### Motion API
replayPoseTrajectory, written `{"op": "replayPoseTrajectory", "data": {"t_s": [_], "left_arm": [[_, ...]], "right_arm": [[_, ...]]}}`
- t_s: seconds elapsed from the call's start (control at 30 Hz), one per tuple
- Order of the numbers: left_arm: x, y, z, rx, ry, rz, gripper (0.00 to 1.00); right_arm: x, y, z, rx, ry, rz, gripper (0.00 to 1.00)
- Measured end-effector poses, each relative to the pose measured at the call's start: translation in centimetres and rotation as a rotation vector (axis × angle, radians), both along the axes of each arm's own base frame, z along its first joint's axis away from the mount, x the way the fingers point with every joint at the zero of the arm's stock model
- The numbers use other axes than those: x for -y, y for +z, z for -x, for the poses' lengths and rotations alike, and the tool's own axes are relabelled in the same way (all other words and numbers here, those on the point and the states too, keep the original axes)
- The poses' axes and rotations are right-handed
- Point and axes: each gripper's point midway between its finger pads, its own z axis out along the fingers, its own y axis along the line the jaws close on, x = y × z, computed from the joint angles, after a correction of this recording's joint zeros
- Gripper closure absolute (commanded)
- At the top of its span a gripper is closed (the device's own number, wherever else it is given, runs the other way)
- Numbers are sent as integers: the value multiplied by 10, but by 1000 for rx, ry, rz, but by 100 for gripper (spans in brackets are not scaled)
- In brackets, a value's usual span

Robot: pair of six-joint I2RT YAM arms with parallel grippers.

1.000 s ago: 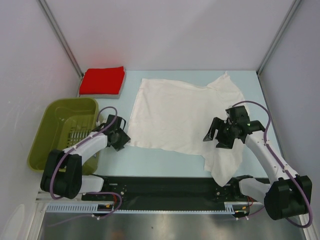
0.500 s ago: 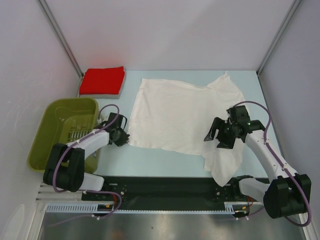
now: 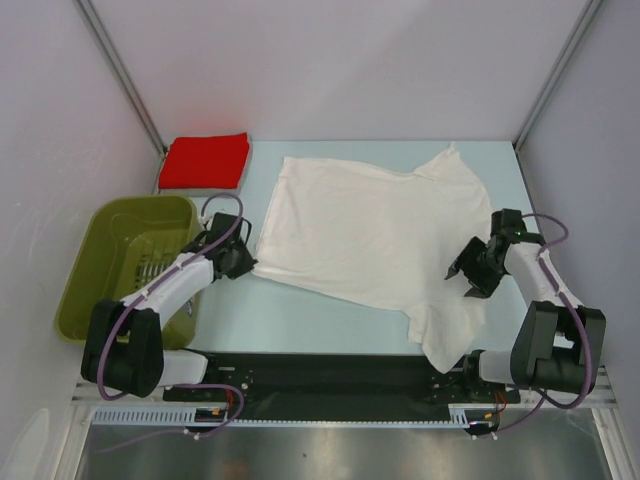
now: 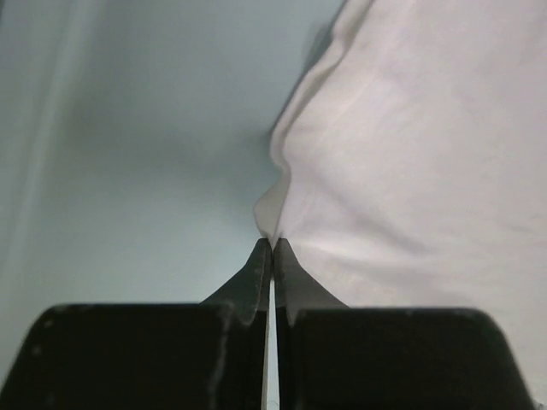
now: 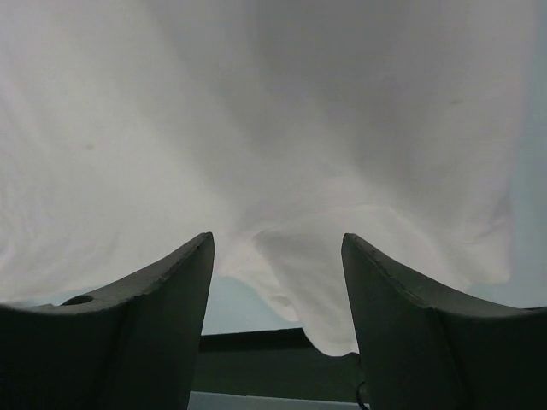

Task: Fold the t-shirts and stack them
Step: Fold the tshirt

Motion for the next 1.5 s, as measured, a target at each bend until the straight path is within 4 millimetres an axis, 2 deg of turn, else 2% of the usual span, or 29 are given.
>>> {"op": "replayPoseTrajectory", "data": {"t_s": [0.13,0.23,0.37,0.47,0.63,0.67,0.77,0.87,1.07,1.13,1.17,1.23,1.3,1.37,1.5], "left_arm": [[4,22,-25,58,-67,-27,100],[8,35,-45,94,-99,-42,100],[12,42,-65,119,-130,-53,100],[11,40,-71,114,-143,-58,100],[-5,30,-80,82,-107,-38,100],[-9,29,-83,75,-95,-32,100],[-17,27,-89,66,-78,-20,100],[-16,34,-100,80,-97,-15,100],[-12,59,-125,145,-131,-21,100],[-10,63,-130,157,-143,-14,100],[-9,62,-130,156,-149,-12,100],[-8,59,-129,145,-156,-8,100],[-7,55,-128,133,-161,-4,100],[-6,53,-127,124,-169,-3,100],[-5,52,-126,119,-174,1,100]], "right_arm": [[42,-3,4,-33,-158,45,37],[55,-5,7,-48,-198,75,47],[49,-14,3,-64,-163,79,47],[37,-26,-6,-77,-101,87,47],[22,-52,-26,-102,-44,82,47],[20,-52,-30,-112,-42,83,47],[12,-52,-55,-93,-23,91,47],[4,-52,-84,-91,-5,85,46],[-19,-45,-181,-23,57,76,40],[-23,-39,-206,19,73,85,36],[-24,-35,-212,30,79,90,34],[-21,-27,-207,25,85,104,31],[-14,-19,-187,13,83,111,30],[-5,-9,-151,-25,72,108,29],[3,15,-67,-63,41,87,30]]}}
